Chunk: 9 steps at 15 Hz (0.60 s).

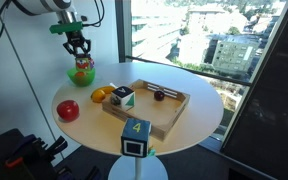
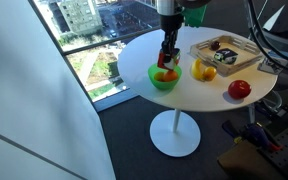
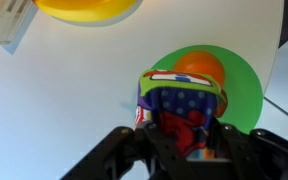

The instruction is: Put the orange and yellow dice in the green bowl

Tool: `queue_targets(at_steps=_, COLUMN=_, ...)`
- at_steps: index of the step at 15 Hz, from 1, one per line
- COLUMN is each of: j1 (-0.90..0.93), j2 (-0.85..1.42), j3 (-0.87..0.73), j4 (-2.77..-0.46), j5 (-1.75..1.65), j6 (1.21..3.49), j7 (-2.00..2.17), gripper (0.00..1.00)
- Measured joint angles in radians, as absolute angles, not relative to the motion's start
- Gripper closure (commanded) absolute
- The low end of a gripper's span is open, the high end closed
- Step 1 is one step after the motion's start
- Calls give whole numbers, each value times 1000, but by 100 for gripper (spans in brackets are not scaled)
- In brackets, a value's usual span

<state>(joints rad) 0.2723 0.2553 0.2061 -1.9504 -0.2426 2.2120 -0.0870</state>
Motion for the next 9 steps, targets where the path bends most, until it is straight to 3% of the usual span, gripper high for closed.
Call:
queue_targets(at_steps=5, j1=273, j2=286, j3=206, j4=-1929, j5=-243, j6=2212, j7=-88, gripper=79)
queue_targets(at_steps=6, j1=273, j2=290, j3=206, j4=-1924, j5=-243, j6=2212, j7=-88, gripper=47)
queue_targets(at_steps=7, j1=273, j2=294, j3=206, j4=-1920, j5=-243, j6=2212, j7=-89, gripper=34)
queue_targets(at_steps=9, j1=273, j2=299, j3=206, j4=-1914, j5=-243, j6=2212, j7=-89, gripper=28)
